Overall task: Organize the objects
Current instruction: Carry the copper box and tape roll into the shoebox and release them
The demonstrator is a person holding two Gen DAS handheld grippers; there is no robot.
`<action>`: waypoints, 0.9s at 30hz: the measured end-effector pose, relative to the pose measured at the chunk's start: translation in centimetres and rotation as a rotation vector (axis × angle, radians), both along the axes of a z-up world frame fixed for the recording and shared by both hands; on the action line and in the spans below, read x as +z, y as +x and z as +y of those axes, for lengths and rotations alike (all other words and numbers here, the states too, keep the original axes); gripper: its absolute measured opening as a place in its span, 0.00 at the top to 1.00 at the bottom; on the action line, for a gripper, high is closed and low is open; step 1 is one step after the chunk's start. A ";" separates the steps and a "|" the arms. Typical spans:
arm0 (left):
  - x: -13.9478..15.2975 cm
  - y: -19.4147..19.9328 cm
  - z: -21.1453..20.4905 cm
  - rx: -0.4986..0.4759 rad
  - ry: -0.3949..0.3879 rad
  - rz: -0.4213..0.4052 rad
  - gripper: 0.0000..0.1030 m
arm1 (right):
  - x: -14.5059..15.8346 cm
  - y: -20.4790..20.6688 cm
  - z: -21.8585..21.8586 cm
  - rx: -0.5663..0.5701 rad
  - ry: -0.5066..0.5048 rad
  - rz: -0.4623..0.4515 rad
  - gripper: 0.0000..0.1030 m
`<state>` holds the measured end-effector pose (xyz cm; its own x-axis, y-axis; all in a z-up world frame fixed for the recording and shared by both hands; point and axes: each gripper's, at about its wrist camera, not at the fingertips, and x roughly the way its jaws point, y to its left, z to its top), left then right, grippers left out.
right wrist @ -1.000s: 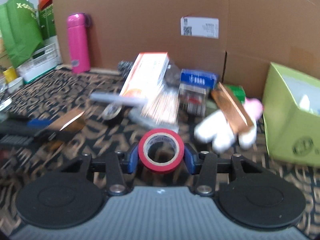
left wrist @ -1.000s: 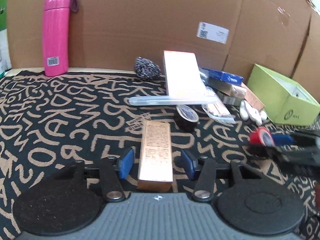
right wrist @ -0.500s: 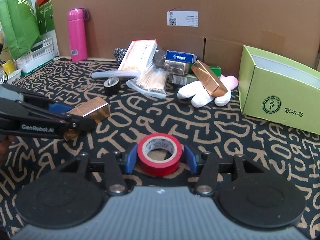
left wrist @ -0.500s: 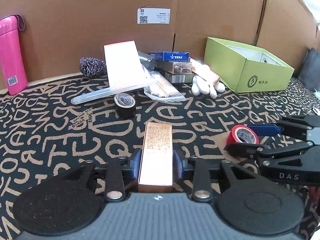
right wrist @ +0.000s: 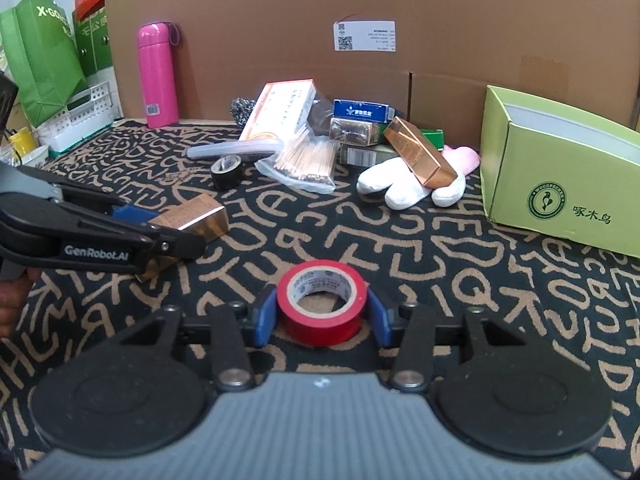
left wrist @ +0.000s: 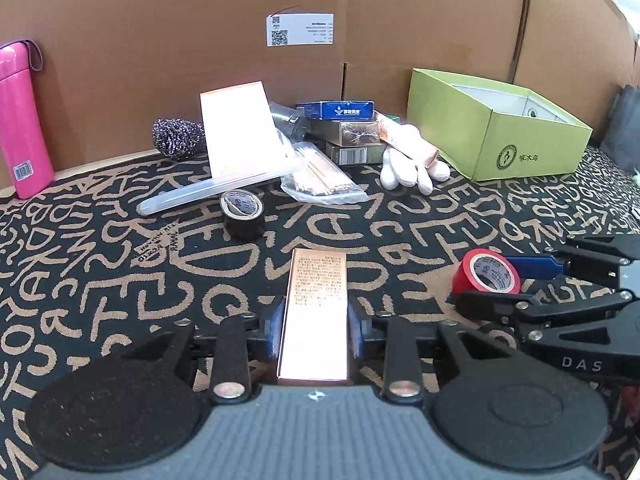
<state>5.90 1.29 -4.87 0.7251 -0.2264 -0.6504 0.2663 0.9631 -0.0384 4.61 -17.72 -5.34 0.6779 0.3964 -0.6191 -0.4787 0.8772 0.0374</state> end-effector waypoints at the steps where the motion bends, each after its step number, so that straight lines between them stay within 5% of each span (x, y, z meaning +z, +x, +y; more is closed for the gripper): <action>1: 0.1 0.0 -0.1 -0.003 -0.006 0.004 0.68 | 0.0 0.0 0.0 0.000 0.001 -0.001 0.55; 9: 1.3 0.9 -3.1 -0.101 -0.058 0.003 0.68 | 2.0 -0.5 -3.1 -0.060 0.052 -0.058 0.55; 17: 6.1 2.9 -8.5 -0.252 -0.118 -0.079 0.68 | 5.8 1.1 -8.8 -0.193 0.030 -0.194 0.55; 27: 10.2 10.5 -17.3 -0.315 -0.151 -0.105 0.68 | 8.9 7.2 -16.0 -0.350 -0.022 -0.275 0.55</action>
